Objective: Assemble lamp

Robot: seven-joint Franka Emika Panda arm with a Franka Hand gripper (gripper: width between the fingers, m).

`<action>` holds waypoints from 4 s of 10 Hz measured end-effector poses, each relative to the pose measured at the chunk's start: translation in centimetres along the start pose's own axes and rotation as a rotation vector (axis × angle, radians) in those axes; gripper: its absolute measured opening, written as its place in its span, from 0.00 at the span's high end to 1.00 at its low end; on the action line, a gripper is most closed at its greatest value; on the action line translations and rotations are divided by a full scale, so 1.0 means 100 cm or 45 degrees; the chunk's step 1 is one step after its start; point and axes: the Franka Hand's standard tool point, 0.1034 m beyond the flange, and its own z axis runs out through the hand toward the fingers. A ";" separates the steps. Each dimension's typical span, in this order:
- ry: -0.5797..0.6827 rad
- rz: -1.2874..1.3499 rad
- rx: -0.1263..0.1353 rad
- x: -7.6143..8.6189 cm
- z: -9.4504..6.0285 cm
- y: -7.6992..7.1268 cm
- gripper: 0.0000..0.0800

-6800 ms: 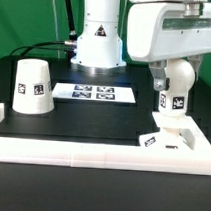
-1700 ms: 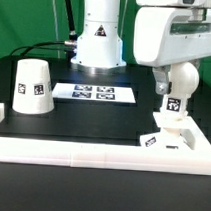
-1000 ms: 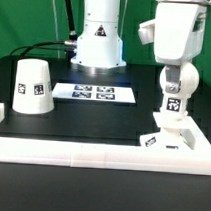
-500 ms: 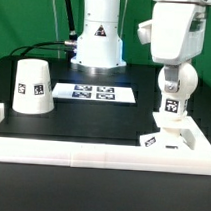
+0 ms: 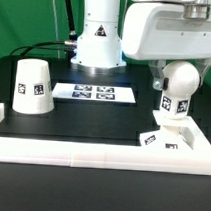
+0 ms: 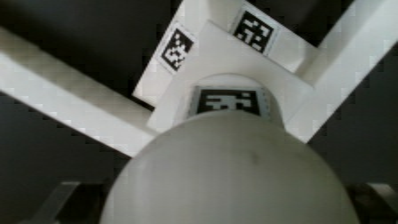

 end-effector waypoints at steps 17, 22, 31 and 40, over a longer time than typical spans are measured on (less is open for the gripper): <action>-0.073 1.775 0.020 -0.006 0.002 0.005 0.27; -0.074 1.599 0.028 -0.006 0.003 0.004 0.15; -0.036 0.402 0.053 -0.003 0.003 0.001 0.13; -0.018 -0.605 0.032 0.002 0.002 0.003 0.13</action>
Offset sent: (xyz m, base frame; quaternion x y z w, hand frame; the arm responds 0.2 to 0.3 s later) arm -0.0048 -0.0059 -0.0053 -0.0066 -0.0043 0.2137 0.9769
